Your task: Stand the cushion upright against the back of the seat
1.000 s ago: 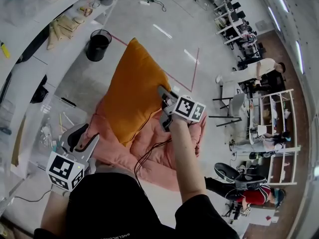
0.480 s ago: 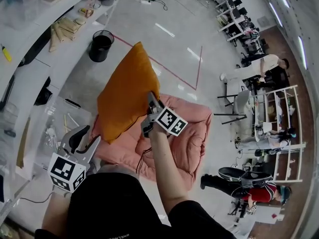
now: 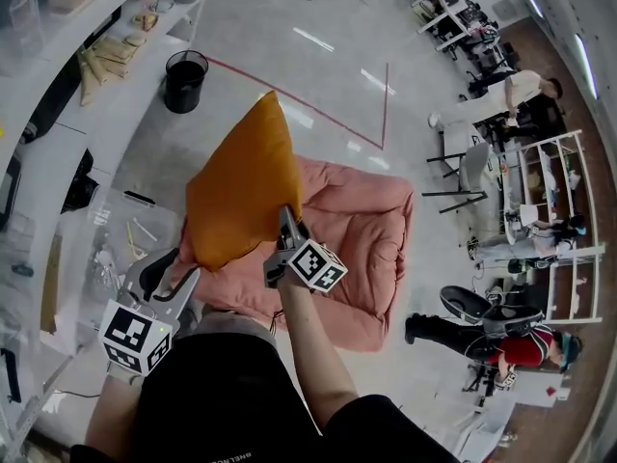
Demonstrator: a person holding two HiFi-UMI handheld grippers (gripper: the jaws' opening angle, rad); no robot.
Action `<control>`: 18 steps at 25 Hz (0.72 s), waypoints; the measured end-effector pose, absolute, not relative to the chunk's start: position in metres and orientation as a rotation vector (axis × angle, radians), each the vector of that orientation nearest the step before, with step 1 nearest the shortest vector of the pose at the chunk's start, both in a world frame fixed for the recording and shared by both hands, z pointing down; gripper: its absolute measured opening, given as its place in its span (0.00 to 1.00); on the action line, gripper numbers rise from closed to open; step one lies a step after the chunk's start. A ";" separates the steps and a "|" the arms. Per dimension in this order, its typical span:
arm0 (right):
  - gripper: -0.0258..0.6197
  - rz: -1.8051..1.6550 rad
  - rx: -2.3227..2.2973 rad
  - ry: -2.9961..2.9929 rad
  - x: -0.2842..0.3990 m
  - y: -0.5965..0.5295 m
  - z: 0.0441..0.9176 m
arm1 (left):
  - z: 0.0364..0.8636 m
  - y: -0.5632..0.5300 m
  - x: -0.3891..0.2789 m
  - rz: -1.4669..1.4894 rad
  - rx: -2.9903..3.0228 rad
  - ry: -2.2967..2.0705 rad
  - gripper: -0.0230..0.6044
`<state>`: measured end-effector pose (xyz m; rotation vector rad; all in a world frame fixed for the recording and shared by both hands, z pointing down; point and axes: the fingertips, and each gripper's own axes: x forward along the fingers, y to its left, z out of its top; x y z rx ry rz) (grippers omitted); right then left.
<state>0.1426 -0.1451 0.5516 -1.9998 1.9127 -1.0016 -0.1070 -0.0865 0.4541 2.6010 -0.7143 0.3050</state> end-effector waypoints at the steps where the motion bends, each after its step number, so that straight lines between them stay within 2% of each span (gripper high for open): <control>1: 0.11 -1.005 -2.009 1.897 0.148 -0.138 0.555 | 0.455 -0.084 -0.103 0.315 2.604 -0.702 0.33; 18: 0.12 -1.097 -2.059 1.619 0.267 -0.031 0.608 | 0.461 -0.065 -0.007 0.468 2.658 -0.534 0.32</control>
